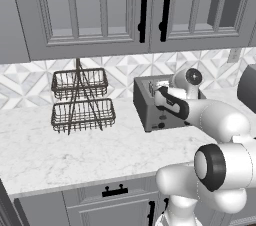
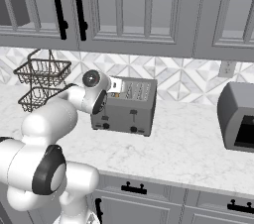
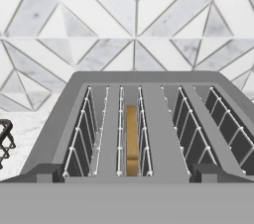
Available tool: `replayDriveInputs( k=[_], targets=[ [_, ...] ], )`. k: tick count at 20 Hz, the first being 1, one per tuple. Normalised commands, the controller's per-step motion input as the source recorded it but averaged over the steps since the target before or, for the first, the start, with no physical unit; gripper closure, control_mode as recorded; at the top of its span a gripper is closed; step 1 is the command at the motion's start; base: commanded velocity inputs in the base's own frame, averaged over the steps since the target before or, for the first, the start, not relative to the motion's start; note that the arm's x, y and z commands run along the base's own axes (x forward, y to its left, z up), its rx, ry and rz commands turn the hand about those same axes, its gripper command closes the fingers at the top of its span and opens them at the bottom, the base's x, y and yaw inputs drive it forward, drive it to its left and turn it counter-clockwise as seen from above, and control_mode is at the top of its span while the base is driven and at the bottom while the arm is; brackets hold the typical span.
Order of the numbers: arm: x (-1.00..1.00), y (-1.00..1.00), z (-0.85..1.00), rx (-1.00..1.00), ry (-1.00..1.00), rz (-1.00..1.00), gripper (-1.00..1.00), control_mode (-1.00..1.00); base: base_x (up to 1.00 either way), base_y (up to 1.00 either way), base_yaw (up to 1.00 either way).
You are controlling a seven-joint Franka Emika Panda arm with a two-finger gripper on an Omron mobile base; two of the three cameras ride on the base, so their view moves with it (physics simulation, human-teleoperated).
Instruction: Start the toaster. Once the lever pops up, take the bread to the plate on the dining counter.
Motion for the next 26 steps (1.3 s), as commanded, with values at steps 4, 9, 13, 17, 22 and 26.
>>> replayDriveInputs(
  k=[4,9,13,17,22,26],
  targets=[
    [0.00,0.00,0.00,0.00,0.00,0.00,-1.00,-1.00,0.00,0.00,0.00],
    [0.00,0.00,0.00,0.00,0.00,0.00,-1.00,-1.00,0.00,0.00,0.00],
    [0.00,0.00,0.00,0.00,0.00,0.00,-1.00,-1.00,0.00,0.00,0.00],
    [0.00,0.00,0.00,0.00,0.00,0.00,-1.00,-1.00,0.00,0.00,0.00],
    [0.00,0.00,0.00,0.00,0.00,0.00,-1.00,-1.00,0.00,0.00,0.00],
    [0.00,0.00,0.00,0.00,0.00,0.00,-1.00,-1.00,0.00,0.00,0.00]
  ],
)
